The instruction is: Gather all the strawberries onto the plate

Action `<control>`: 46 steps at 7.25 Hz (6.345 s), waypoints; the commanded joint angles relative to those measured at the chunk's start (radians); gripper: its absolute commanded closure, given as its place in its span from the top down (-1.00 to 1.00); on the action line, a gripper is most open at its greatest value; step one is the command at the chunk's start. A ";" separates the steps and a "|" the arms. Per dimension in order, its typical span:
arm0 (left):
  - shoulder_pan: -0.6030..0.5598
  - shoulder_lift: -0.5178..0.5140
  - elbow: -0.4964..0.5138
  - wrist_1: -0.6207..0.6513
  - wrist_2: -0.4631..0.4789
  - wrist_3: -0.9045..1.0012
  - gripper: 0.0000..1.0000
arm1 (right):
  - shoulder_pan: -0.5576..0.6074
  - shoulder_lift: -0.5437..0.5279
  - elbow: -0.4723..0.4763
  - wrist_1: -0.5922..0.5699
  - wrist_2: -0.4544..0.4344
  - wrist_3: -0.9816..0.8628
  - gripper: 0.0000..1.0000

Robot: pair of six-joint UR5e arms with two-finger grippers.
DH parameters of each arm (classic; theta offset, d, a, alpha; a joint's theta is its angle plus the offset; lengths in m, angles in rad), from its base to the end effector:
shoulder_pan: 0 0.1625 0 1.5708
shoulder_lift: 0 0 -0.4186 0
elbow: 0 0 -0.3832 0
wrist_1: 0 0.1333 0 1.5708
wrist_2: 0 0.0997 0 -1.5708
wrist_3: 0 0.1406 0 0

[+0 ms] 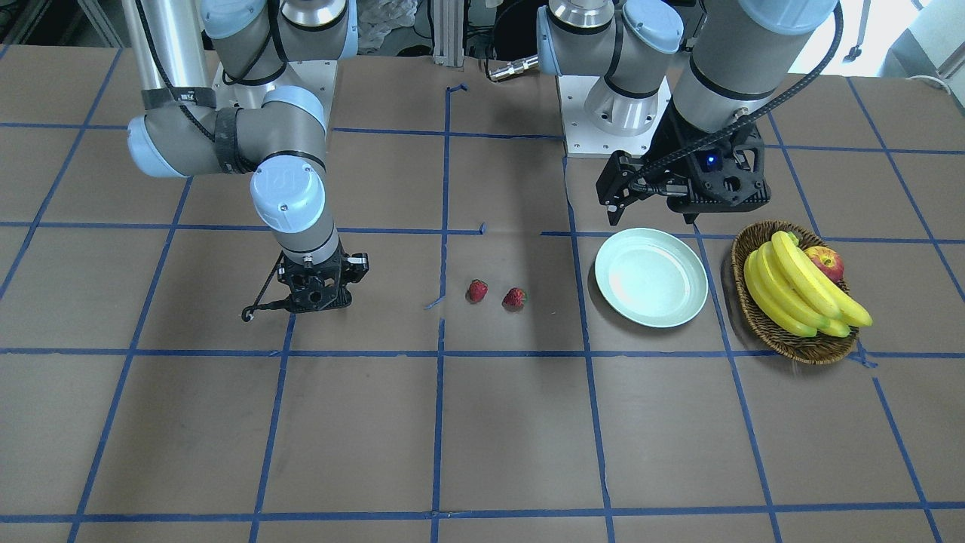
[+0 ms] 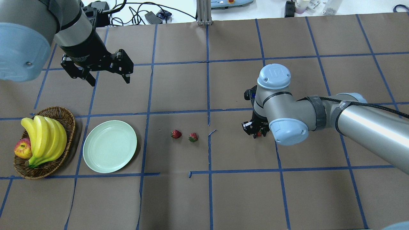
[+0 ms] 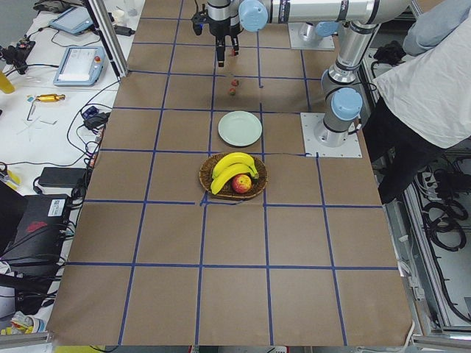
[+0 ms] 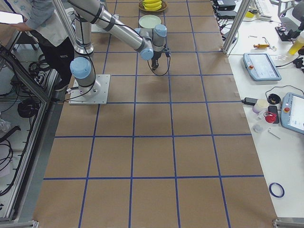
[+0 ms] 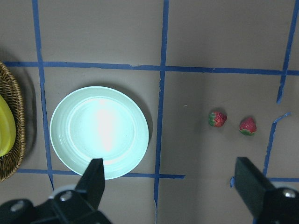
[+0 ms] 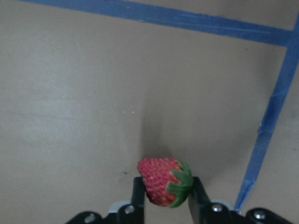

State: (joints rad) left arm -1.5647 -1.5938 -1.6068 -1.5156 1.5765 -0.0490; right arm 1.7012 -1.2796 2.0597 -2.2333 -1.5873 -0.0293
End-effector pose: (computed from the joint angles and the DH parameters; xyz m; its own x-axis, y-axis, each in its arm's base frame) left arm -0.1295 -0.4921 0.4174 -0.9985 -0.0550 -0.0059 -0.0551 0.9985 0.0035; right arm 0.1916 -0.4540 0.1426 -0.9869 -0.1607 0.0129 -0.1581 0.9804 0.1178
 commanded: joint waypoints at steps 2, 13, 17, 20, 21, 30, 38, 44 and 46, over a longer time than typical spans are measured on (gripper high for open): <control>-0.001 0.002 -0.001 0.000 -0.001 -0.002 1.00 | 0.023 -0.007 -0.112 0.021 0.032 0.153 -1.00; -0.001 0.009 -0.015 0.000 -0.001 -0.002 1.00 | 0.365 0.280 -0.432 -0.005 0.139 0.643 0.99; 0.000 0.005 -0.012 0.003 -0.001 0.000 1.00 | 0.126 0.067 -0.292 0.078 0.104 0.321 1.00; 0.000 0.002 -0.015 0.018 0.000 0.000 1.00 | -0.137 -0.176 -0.233 0.360 -0.048 -0.128 1.00; 0.000 0.002 -0.015 0.020 0.000 0.000 1.00 | -0.170 -0.205 -0.255 0.374 -0.057 -0.154 1.00; -0.005 0.000 -0.018 0.018 -0.001 -0.006 1.00 | -0.085 -0.193 -0.676 0.762 -0.014 -0.020 1.00; -0.008 0.005 -0.018 0.018 0.000 -0.006 1.00 | -0.094 -0.201 -0.624 0.666 0.017 0.092 1.00; -0.110 -0.131 -0.174 0.317 -0.022 -0.075 0.98 | -0.092 -0.202 -0.598 0.663 0.017 0.092 1.00; -0.115 -0.216 -0.208 0.406 -0.101 -0.092 0.87 | -0.092 -0.202 -0.581 0.658 0.018 0.092 1.00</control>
State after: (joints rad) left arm -1.6748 -1.7582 -1.7896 -1.1682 1.5114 -0.1313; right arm 1.6091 -1.4818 1.4714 -1.5734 -1.5698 0.0628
